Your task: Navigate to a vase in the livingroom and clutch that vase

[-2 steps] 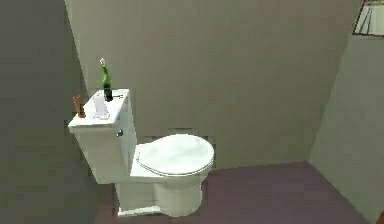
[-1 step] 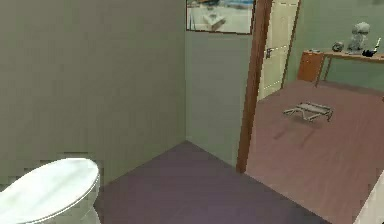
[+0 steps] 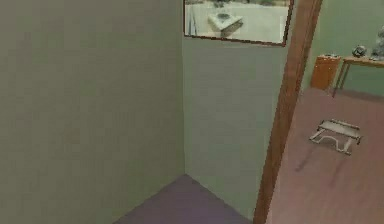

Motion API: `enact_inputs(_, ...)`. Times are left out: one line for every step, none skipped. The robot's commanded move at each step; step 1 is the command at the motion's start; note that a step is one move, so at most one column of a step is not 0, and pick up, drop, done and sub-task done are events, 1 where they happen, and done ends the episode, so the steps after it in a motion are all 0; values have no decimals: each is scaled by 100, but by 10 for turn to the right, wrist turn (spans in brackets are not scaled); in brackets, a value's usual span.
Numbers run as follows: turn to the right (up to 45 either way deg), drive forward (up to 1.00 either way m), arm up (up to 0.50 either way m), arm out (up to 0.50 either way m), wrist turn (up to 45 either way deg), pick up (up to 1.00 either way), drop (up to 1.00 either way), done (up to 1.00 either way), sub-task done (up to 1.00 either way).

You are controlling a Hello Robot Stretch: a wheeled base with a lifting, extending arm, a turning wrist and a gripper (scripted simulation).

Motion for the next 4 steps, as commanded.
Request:
enact_inputs(420, 0, 0, 0, 0, 0, 0, 0, 0)
enact_inputs(0, 40, 0, 0, 0, 0, 0, 0, 0)
enact_inputs(90, 0, 0, 0, 0, 0, 0, 0, 0)
enact_inputs(0, 100, 0, 0, 0, 0, 0, 0, 0)
